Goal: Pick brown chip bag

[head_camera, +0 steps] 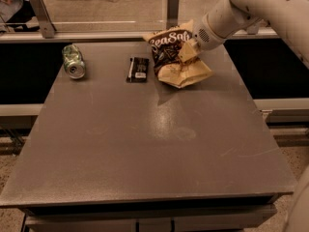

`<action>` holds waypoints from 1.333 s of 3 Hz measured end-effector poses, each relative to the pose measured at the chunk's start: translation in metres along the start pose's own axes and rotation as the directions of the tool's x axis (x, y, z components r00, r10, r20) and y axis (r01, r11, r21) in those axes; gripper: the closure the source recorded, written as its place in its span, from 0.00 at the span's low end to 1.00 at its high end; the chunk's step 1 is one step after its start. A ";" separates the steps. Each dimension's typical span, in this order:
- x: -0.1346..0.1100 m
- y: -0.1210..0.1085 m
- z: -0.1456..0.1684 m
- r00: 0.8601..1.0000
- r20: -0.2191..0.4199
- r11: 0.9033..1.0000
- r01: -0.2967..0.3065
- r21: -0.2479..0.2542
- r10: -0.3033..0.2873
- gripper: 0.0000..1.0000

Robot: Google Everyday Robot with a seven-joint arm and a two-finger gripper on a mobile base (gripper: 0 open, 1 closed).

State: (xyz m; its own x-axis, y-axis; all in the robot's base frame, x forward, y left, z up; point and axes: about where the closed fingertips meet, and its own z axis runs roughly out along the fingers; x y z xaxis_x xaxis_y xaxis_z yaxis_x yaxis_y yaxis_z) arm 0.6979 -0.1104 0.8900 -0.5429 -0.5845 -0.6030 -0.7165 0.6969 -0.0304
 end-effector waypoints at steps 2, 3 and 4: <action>-0.038 0.027 -0.039 0.998 0.047 0.996 0.041 0.075 -0.045 1.00; -0.062 0.038 -0.077 0.993 0.077 0.992 0.083 0.095 -0.091 1.00; -0.079 0.041 -0.119 0.988 0.098 0.984 0.104 0.146 -0.119 1.00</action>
Offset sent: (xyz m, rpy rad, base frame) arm -0.0290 0.0417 0.1037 -0.0411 -0.1749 -0.0050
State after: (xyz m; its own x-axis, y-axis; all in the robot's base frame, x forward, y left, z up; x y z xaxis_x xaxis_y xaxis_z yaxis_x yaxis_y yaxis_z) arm 0.6593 -0.0857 1.0312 -0.4079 -0.6199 -0.6704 -0.6978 0.6851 -0.2089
